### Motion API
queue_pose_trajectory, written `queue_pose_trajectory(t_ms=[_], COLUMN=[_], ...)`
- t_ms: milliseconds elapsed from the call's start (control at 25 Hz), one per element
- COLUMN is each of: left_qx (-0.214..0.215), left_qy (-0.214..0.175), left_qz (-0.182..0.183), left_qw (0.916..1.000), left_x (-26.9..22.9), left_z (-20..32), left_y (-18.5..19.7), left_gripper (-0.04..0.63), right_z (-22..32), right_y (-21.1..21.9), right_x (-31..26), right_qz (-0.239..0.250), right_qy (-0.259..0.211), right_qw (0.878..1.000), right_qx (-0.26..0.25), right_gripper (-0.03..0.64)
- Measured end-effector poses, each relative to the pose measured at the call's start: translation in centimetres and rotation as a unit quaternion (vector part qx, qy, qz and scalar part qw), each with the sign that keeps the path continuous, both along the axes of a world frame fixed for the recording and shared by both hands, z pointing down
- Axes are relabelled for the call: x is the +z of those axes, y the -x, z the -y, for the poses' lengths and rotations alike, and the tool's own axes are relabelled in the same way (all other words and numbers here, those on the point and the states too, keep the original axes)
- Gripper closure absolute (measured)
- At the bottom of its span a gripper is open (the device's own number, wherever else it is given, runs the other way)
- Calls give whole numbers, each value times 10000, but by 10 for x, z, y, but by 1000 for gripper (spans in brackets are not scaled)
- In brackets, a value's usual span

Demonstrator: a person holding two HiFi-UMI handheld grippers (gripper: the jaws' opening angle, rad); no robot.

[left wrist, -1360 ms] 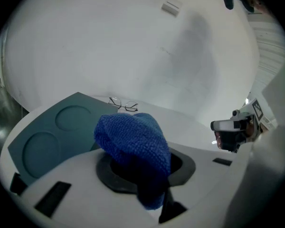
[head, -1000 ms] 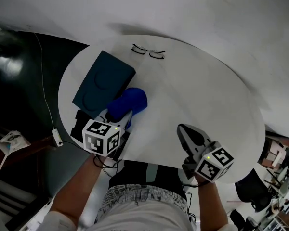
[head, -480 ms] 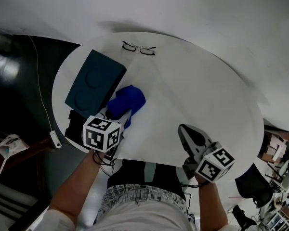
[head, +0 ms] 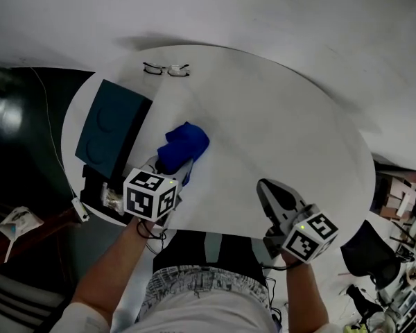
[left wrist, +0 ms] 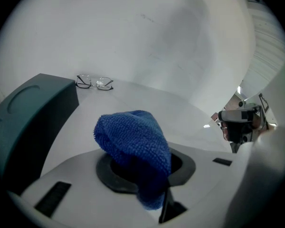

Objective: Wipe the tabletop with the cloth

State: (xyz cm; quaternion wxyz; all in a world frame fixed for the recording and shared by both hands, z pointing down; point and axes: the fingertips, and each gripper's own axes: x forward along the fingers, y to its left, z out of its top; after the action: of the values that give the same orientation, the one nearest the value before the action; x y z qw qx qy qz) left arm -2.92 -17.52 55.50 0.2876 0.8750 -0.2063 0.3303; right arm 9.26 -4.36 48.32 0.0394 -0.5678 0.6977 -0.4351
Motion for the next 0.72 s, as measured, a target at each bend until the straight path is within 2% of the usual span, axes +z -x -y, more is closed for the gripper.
queue_pose_trajectory(t_ms=[720], left_qx=[1068], left_qy=[77], left_qz=[-160], left_qw=[9941], left_x=[0], left_z=[-85], left_y=[-136], left_gripper=[483], right_z=[-80], right_y=[-88], right_x=[6], right_qz=[64], right_qy=[-6], right_qw=[9965], right_qx=[829], right_gripper=[611])
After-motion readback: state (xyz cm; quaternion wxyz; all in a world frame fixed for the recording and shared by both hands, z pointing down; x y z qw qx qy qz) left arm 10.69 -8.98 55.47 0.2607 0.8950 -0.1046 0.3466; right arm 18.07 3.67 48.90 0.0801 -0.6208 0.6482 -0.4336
